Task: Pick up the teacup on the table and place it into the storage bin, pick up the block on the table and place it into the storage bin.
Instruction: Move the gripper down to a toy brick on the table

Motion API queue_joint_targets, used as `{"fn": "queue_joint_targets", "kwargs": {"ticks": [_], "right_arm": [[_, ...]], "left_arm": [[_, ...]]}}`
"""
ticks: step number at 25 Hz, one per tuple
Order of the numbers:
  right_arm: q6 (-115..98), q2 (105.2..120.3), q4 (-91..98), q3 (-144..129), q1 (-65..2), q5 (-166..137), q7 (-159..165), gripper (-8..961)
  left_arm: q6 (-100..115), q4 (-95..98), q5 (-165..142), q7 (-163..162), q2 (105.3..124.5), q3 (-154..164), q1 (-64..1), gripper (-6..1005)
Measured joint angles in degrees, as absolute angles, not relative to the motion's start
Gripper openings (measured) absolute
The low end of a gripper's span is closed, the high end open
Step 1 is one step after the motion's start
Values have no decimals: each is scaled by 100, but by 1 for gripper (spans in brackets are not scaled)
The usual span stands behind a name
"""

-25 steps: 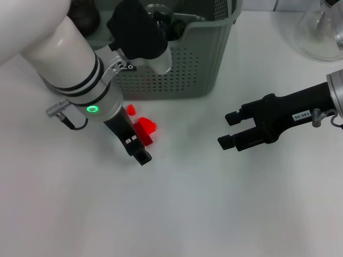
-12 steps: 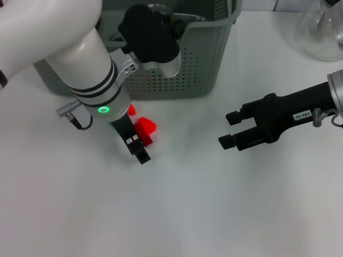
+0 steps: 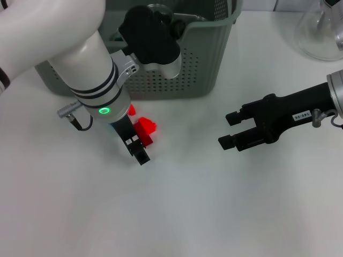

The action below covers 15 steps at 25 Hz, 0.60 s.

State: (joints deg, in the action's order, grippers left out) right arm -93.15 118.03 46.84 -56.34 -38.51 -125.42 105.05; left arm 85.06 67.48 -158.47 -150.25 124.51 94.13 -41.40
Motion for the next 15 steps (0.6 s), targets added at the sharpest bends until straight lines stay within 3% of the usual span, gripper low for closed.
{"fn": "queue_joint_targets", "kwargs": {"ticks": [15], "right_arm": [[-9307, 11804, 4684, -5634, -3863, -12538, 10482, 795]], "left_arm": [[8342, 6583, -15847, -15053, 12454, 9580, -4192, 799]]}}
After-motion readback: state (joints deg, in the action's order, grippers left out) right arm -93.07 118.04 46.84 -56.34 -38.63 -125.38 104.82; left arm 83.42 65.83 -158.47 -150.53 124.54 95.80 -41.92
